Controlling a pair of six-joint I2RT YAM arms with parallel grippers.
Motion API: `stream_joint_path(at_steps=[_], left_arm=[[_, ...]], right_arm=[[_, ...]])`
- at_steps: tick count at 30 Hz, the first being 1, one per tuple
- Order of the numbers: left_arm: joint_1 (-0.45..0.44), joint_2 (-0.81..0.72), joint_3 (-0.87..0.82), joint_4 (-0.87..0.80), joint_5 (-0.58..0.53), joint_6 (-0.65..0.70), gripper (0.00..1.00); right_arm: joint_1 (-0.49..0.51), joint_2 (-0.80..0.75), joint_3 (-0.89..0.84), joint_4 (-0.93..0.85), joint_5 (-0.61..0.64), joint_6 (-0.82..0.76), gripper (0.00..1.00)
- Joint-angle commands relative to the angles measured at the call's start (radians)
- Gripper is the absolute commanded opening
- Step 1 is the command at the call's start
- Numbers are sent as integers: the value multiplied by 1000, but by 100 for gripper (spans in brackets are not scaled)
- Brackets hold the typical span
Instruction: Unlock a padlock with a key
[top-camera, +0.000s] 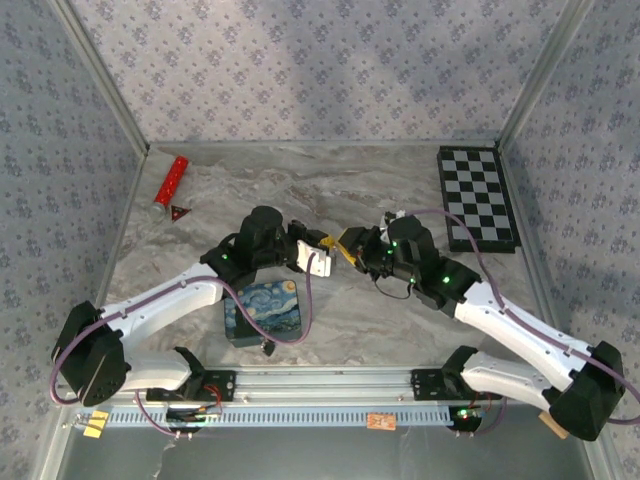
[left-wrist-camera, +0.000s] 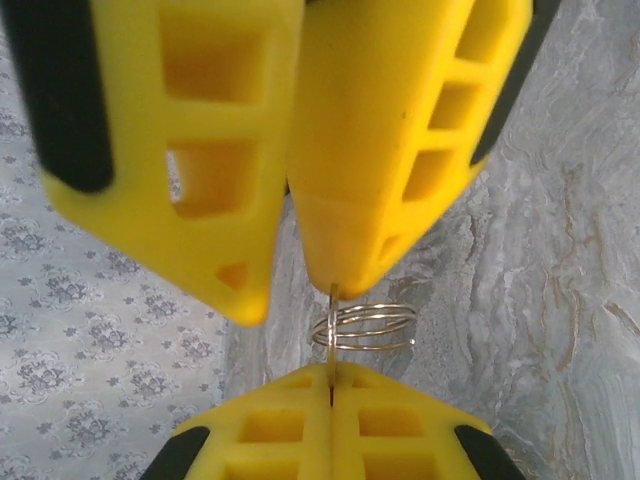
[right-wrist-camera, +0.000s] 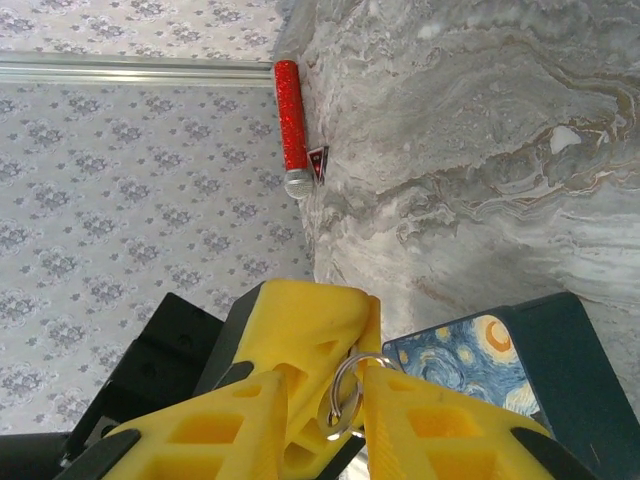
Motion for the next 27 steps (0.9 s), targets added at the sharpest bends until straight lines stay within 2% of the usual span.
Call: stream_joint_path(at_steps=[1, 8, 13, 19, 27], left_arm=[[-8, -14, -4, 34, 33, 21, 0], [-10, -12, -7, 39, 32, 22, 0], [-10, -13, -10, 34, 35, 22, 0], [-9, -17, -20, 34, 23, 27, 0], [-10, -14, -20, 42, 19, 23, 0]], right_arm=[[13, 12, -2, 18, -6, 13, 27], [17, 36, 1, 28, -11, 15, 26], [15, 30, -8, 22, 8, 12, 20], [14, 3, -3, -16, 43, -9, 18], [13, 13, 1, -15, 33, -17, 10]])
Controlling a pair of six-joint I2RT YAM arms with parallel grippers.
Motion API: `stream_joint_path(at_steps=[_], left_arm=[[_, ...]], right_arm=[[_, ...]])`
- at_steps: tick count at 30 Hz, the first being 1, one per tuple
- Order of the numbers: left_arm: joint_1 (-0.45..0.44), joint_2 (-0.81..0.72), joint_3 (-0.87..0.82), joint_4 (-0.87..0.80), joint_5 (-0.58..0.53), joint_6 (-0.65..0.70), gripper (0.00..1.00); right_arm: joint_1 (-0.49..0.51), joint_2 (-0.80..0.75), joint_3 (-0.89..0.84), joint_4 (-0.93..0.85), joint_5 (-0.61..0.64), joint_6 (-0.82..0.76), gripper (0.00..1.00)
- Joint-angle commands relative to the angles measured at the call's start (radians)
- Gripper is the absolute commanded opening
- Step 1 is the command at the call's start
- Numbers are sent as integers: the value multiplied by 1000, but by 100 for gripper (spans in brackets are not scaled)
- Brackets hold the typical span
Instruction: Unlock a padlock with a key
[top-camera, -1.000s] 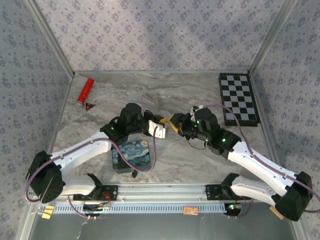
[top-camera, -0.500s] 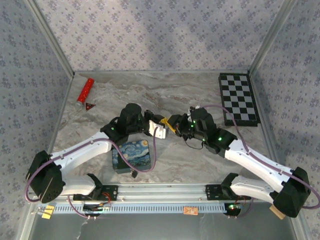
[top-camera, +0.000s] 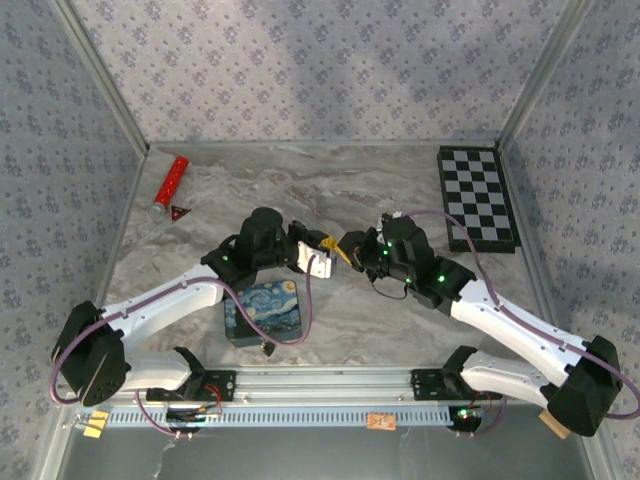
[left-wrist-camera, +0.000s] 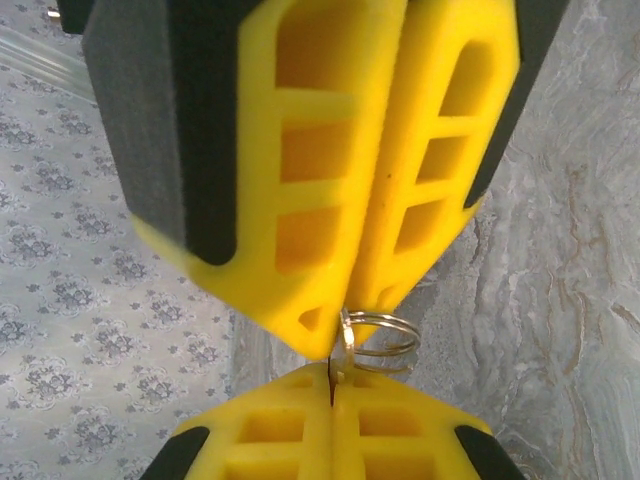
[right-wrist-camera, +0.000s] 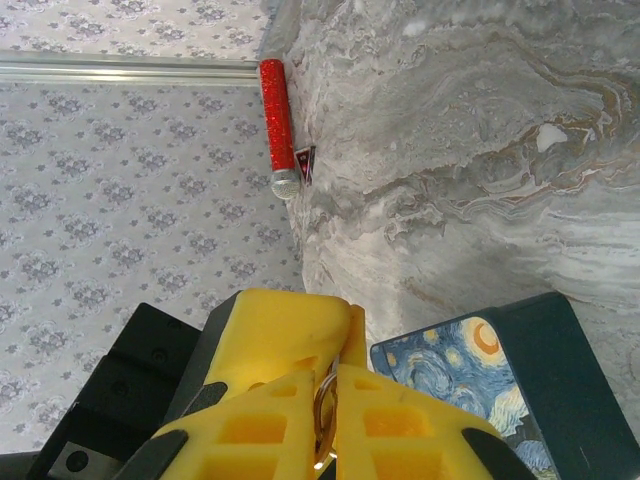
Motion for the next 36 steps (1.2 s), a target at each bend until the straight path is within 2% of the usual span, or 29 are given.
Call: stream_joint_path(at_steps=[1, 5, 7, 12, 16, 19, 22, 25, 27, 31, 36], left_arm=[[-6, -13, -5, 16, 22, 13, 0], [-6, -11, -1, 22, 15, 6, 0], [-4, -12, -3, 27, 11, -1, 4], [9, -42, -4, 53, 11, -109, 28], [21, -126, -15, 89, -22, -319, 39], [38, -184, -16, 83, -64, -526, 35], [40, -235, -21, 52, -145, -725, 31], [51, -277, 6, -84, -234, -956, 31], [66, -287, 44, -222, -295, -1116, 31], [98, -286, 91, -532, -411, -1375, 41], [150, -305, 65, -793, -427, -1594, 55]], right_arm=[[1, -6, 2, -12, 13, -18, 9], [0, -5, 18, -37, 18, -42, 4], [-2, -13, 21, -52, 26, -59, 1], [-56, -48, 21, -46, -23, -174, 0], [-150, -86, 13, -1, -156, -451, 0], [-185, -94, 8, 3, -250, -627, 0], [-213, -100, -53, 112, -337, -657, 0], [-230, -120, -126, 232, -357, -659, 0], [-238, -132, -147, 238, -349, -680, 0], [-255, -159, -191, 248, -347, -719, 0], [-262, -209, -227, 212, -347, -777, 0]])
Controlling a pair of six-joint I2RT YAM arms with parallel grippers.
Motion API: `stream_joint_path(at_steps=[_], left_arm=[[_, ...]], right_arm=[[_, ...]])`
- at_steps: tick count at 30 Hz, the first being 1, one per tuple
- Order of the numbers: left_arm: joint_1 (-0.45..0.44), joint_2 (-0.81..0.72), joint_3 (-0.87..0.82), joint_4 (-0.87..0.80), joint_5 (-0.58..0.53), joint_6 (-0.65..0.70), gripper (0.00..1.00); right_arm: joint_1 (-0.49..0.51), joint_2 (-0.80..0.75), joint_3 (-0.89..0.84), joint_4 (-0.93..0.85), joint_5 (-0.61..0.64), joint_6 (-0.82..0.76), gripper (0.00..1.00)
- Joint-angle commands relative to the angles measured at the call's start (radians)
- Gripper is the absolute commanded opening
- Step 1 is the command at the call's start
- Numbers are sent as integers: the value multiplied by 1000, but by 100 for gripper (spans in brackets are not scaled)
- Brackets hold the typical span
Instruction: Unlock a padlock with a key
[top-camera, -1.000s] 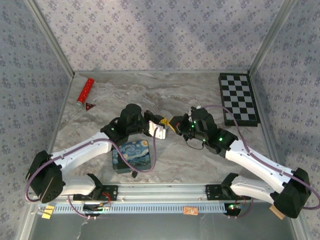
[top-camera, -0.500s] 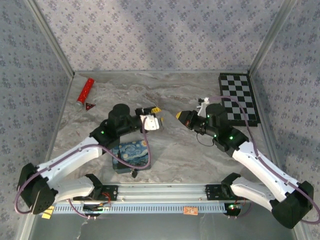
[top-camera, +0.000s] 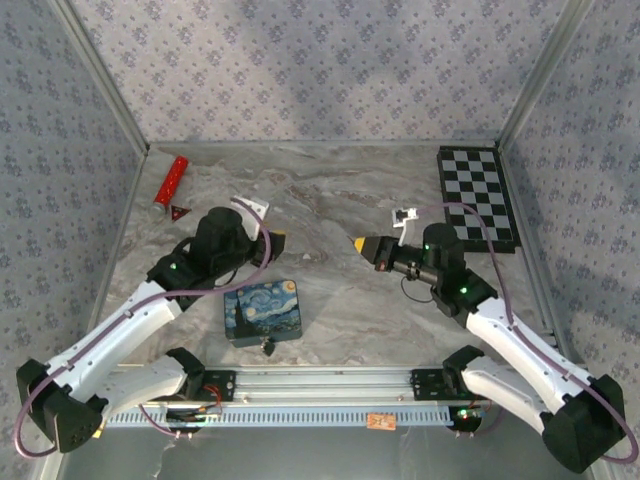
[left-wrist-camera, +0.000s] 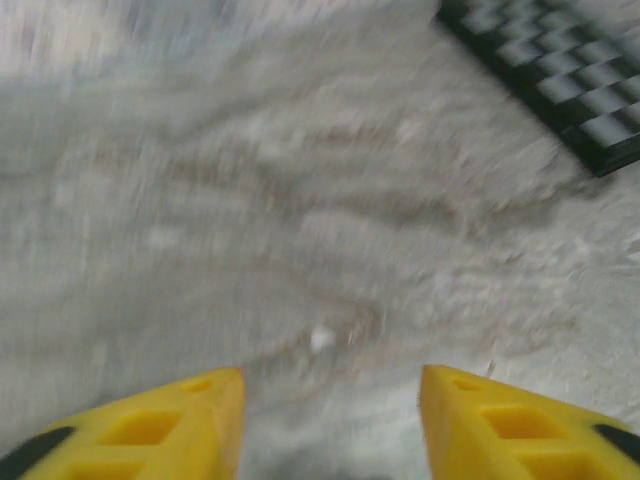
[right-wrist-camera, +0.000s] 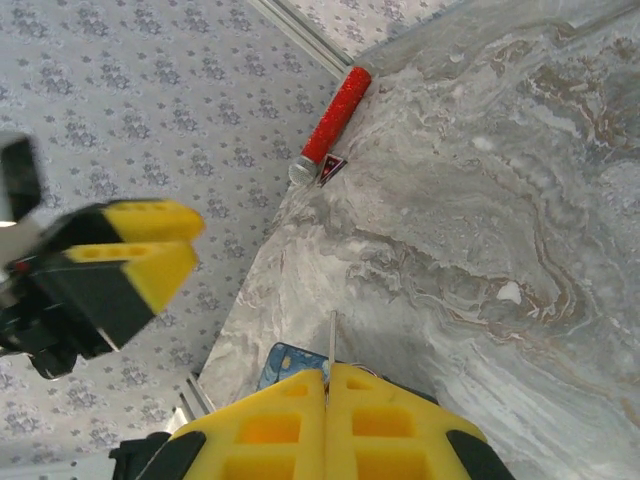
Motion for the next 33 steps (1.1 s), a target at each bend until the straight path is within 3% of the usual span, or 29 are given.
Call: stream_joint_path(at_steps=[1, 6, 13, 16, 19, 21, 26, 33], left_arm=[[41, -26, -1, -304, -41, -273, 56], [108, -49, -58, -536, -43, -460, 59], [109, -157, -183, -639, -39, -655, 64], [107, -180, -230, -660, -20, -702, 79], [94, -197, -279, -627, 21, -737, 80], [91, -205, -320, -594, 54, -746, 87], [82, -232, -443, -392, 211, -759, 87], [60, -173, -503, -211, 253, -819, 87]], right_arm=[[-5, -43, -13, -13, -14, -86, 0], [-3, -99, -14, -133, 42, -141, 0], [-4, -122, -40, -169, 80, -131, 0], [-4, -123, -48, -163, 86, -120, 0], [-5, -124, -50, -162, 90, -120, 0], [-6, -124, -50, -161, 89, -120, 0], [-6, -115, -54, -159, 91, -119, 0], [-5, -100, -48, -159, 94, -93, 0]])
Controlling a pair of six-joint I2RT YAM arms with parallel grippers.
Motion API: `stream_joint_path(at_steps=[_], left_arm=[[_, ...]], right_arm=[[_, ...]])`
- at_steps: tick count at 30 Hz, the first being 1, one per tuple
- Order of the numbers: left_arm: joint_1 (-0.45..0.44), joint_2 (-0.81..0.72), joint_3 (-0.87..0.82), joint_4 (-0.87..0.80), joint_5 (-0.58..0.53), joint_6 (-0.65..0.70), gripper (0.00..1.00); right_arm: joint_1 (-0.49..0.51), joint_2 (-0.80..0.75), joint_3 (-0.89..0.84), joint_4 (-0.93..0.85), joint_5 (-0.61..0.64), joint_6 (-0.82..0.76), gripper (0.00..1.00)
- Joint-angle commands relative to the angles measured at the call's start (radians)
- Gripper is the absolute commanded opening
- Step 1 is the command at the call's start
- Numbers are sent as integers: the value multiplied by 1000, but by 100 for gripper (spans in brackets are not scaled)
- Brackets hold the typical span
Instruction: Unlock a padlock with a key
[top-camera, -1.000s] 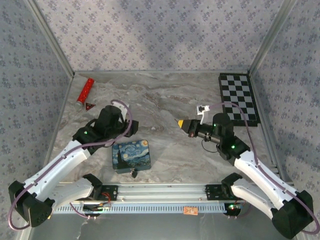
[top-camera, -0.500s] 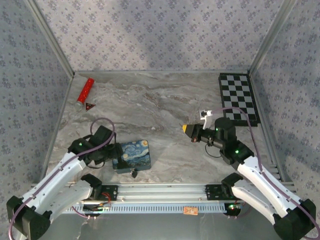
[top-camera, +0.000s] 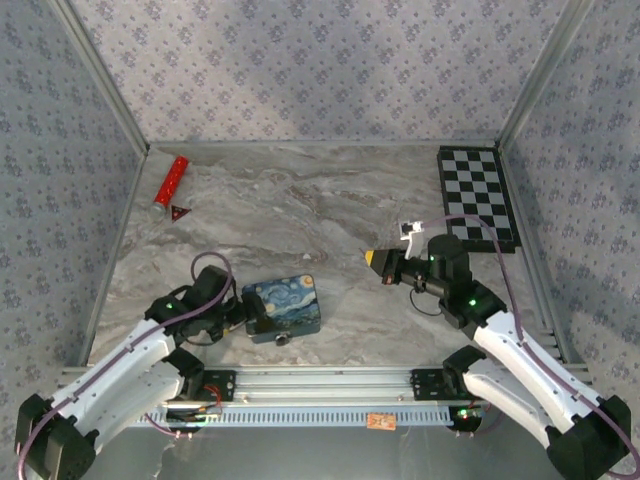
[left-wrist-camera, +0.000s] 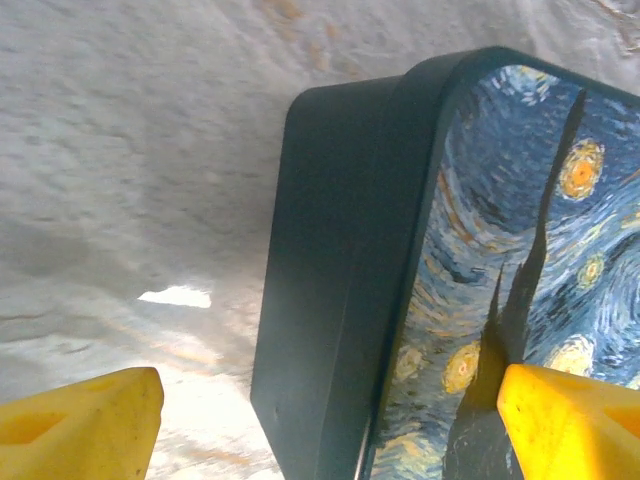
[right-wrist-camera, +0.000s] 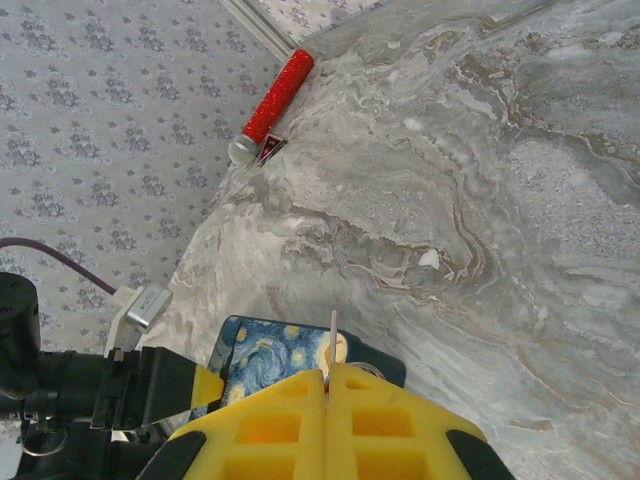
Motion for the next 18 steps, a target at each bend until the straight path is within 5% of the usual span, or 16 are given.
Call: stream_joint_path(at_steps=[1, 9, 18], left_arm=[[-11, 59, -42, 69, 40, -42, 87], [-14, 117, -92, 333, 8, -174, 72], [-17, 331, -63, 621, -43, -199, 67]], right_arm=[[-5, 1, -5, 2, 15, 11, 0], [-6, -1, -9, -9, 29, 18, 0], [-5, 0, -10, -11, 51, 24, 0]])
